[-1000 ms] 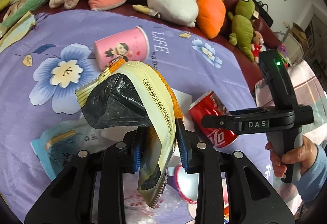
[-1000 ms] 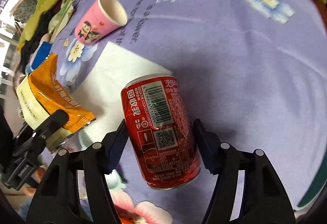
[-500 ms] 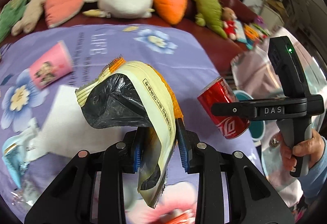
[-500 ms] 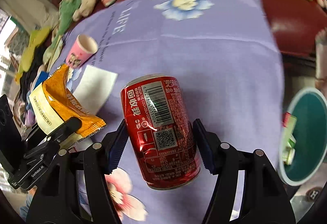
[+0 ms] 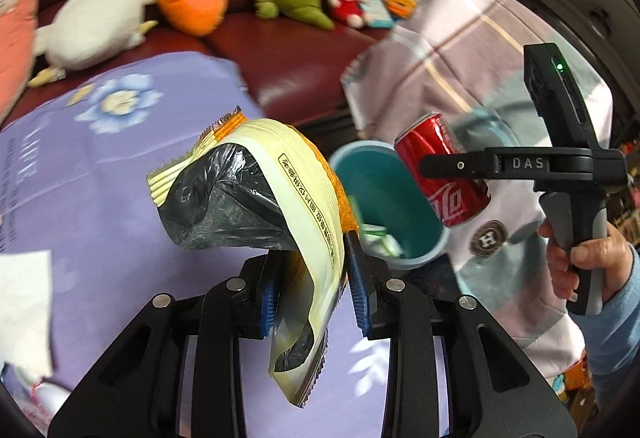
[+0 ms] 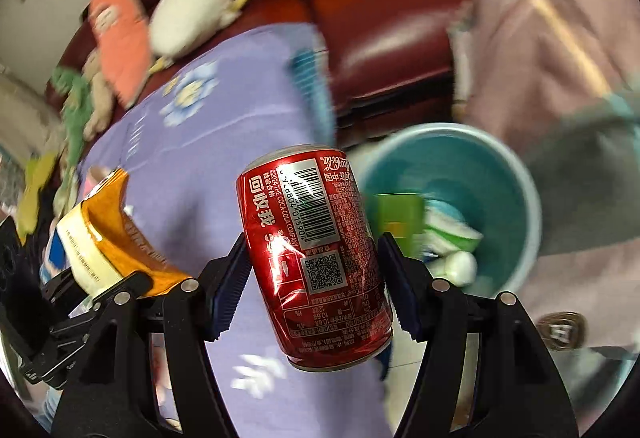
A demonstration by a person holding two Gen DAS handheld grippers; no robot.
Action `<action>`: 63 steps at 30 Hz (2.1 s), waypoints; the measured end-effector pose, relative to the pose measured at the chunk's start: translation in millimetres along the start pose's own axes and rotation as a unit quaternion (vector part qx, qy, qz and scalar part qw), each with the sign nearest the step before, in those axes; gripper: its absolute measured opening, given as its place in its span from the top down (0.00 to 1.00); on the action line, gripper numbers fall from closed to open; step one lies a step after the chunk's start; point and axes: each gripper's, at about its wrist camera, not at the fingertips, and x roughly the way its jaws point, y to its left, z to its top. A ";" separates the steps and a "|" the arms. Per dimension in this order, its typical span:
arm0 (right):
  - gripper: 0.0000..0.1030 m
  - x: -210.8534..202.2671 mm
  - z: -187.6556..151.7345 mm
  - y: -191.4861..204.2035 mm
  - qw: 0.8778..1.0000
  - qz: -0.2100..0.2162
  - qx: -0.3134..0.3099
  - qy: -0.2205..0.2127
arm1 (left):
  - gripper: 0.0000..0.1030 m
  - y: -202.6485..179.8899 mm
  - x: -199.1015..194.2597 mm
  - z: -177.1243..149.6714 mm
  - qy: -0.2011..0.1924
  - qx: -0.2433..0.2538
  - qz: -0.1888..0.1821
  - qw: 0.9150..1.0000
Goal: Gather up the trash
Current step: 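Carry the red can over the wastebasket and open the right gripper, then lower the yellow snack bag into the wastebasket and open the left gripper, then grasp the clear plastic bag with the right gripper while the left grasps the green-print bag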
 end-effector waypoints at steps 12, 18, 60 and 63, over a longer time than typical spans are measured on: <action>0.39 1.3 8.4 -95.3 0.997 -0.056 0.044 -0.015 | 0.70 -70.8 71.6 22.6 0.047 0.044 -0.028 0.998; 0.31 5.3 5.6 -115.1 0.997 -0.058 0.056 -0.016 | 0.70 -85.4 93.1 25.6 0.063 0.053 -0.030 0.996; 0.17 -9.5 1.5 -130.4 0.992 -0.110 0.056 -0.004 | 0.15 -85.8 141.3 20.0 0.087 0.014 -0.034 0.996; 0.17 -12.5 -0.9 -117.4 0.993 -0.113 0.046 -0.001 | 0.15 -77.7 128.3 14.6 0.080 0.005 -0.032 0.996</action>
